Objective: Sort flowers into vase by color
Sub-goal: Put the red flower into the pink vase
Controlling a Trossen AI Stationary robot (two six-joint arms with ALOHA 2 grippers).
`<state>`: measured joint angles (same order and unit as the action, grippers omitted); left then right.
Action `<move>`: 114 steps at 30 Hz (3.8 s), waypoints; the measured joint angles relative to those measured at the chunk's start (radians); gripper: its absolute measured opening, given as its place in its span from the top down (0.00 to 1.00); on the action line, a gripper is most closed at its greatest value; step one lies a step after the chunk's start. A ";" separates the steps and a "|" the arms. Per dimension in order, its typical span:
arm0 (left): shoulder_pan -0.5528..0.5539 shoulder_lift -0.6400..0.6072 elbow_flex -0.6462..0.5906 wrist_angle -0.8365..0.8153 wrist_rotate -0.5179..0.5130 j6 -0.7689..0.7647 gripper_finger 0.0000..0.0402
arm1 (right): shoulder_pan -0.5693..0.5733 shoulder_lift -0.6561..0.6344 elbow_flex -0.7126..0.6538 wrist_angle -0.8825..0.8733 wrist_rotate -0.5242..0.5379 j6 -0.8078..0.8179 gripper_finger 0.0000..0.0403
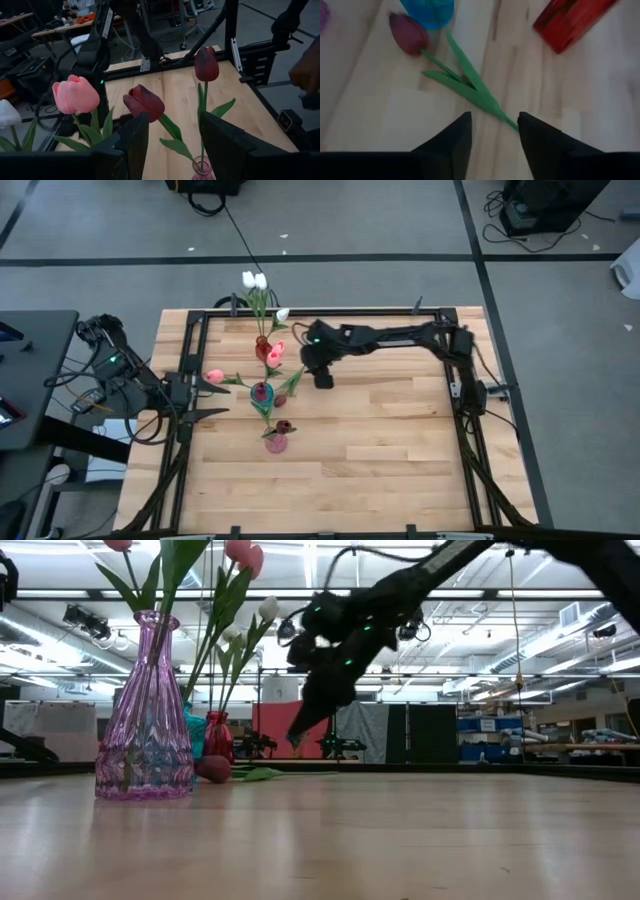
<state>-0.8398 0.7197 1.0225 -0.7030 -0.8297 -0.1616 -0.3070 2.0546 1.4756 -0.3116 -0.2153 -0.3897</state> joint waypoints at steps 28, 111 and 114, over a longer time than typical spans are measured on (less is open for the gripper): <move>0.000 0.000 0.000 -0.007 0.020 -0.033 0.54 | 0.046 0.344 0.460 -0.468 0.169 -0.089 0.97; 0.000 -0.006 0.171 -0.151 -0.042 -0.056 0.54 | 0.124 -0.154 0.014 -0.494 0.127 0.216 0.99; 0.000 -0.006 0.171 -0.192 0.002 -0.106 0.54 | 0.133 -0.284 -0.112 -0.352 0.070 0.241 0.99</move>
<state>-0.8399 0.7136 1.1931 -0.8945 -0.8273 -0.2675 -0.1737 1.7703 1.3639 -0.6637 -0.1454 -0.1486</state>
